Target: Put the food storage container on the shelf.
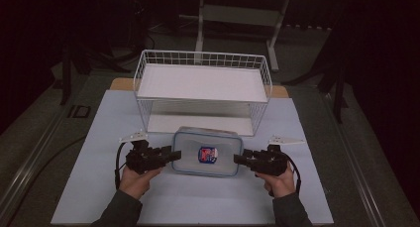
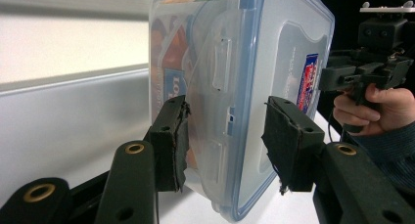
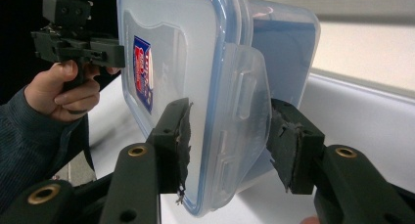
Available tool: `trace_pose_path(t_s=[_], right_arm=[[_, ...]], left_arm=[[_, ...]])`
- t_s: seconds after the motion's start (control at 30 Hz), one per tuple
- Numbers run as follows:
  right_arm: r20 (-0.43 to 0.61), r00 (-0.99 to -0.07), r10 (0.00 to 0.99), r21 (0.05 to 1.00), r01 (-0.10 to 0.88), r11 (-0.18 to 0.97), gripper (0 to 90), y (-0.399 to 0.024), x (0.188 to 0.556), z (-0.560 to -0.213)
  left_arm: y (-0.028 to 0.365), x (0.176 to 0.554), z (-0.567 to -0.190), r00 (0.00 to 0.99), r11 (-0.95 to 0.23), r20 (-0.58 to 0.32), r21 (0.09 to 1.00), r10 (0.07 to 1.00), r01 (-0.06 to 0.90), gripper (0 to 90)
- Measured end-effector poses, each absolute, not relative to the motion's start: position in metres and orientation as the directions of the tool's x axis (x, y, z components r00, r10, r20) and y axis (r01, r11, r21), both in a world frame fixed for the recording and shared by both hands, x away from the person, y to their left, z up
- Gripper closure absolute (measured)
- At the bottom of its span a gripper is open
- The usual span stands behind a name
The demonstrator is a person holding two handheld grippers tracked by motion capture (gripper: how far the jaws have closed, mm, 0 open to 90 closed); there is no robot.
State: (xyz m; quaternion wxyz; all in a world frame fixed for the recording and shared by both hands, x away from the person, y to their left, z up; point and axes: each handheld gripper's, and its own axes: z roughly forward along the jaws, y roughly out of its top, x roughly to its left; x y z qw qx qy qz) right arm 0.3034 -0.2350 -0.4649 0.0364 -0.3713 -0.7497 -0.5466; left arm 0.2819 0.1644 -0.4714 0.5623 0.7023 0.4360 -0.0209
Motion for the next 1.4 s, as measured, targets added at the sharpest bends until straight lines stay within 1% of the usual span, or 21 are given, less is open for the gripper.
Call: trace_pose_path(t_s=[0.5, 0.7, 1.1, 1.2, 1.4], right_arm=[[0.432, -0.742, 0.513, 0.824, 0.556, 0.11, 53.0, -0.234, 0.303, -0.443], [0.424, -0.747, 0.512, 0.834, 0.542, 0.101, 52.9, -0.234, 0.303, -0.433], [0.36, -0.78, 0.511, 0.877, 0.469, 0.098, 53.0, -0.228, 0.311, -0.388], [0.352, -0.785, 0.51, 0.882, 0.46, 0.099, 52.9, -0.225, 0.315, -0.38], [0.325, -0.796, 0.511, 0.898, 0.429, 0.095, 52.7, -0.222, 0.322, -0.363]], left_arm=[[0.166, 0.282, -0.456, 0.632, 0.031, -0.51, 0.792, 0.583, 0.61, 52.4], [0.167, 0.281, -0.443, 0.639, 0.038, -0.502, 0.802, 0.582, 0.596, 52.4], [0.173, 0.288, -0.408, 0.662, 0.068, -0.477, 0.837, 0.578, 0.543, 52.4], [0.175, 0.293, -0.394, 0.668, 0.065, -0.451, 0.853, 0.591, 0.519, 52.3], [0.177, 0.299, -0.376, 0.681, 0.077, -0.429, 0.872, 0.593, 0.483, 52.4]])
